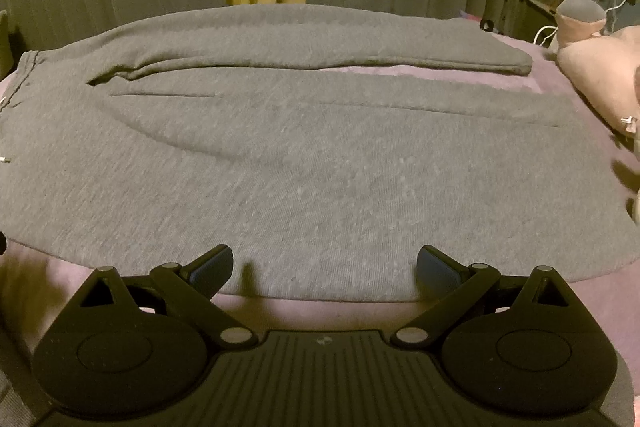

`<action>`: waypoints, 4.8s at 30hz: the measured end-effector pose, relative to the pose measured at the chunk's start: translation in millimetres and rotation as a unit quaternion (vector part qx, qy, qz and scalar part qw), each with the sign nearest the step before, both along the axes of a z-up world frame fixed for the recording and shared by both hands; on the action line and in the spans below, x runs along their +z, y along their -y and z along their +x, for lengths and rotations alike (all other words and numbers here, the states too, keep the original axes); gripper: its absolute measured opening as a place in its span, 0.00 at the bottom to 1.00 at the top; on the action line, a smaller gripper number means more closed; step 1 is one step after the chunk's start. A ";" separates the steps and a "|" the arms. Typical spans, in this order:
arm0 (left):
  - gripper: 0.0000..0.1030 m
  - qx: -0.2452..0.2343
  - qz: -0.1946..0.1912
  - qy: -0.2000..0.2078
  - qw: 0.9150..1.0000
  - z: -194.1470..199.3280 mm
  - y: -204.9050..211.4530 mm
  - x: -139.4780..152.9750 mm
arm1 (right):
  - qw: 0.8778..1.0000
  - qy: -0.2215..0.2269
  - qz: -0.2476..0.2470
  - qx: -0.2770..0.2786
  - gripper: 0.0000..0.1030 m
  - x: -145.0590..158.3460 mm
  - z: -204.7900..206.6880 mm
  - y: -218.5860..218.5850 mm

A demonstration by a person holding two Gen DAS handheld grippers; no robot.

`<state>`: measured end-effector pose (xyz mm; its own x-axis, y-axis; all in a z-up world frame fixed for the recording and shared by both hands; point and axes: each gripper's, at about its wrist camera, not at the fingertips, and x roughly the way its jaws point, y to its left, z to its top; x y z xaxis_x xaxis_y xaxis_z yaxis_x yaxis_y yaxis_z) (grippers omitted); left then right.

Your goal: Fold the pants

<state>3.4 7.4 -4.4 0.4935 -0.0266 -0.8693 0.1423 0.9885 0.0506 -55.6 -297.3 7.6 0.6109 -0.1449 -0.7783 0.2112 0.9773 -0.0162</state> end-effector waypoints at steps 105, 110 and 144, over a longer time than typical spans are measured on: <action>1.00 0.180 -0.066 0.170 0.967 191.2 -5.8 -40.3 | 0.985 -0.047 0.009 -0.163 0.04 -19.1 75.5 85.9; 1.00 0.175 -0.098 0.166 0.965 175.1 -20.1 -45.8 | 0.989 0.035 -0.113 -0.090 0.52 13.0 89.3 71.4; 0.16 0.170 -0.264 0.082 0.946 295.8 -112.8 69.9 | 0.963 0.175 0.095 -0.181 0.06 44.3 121.1 201.2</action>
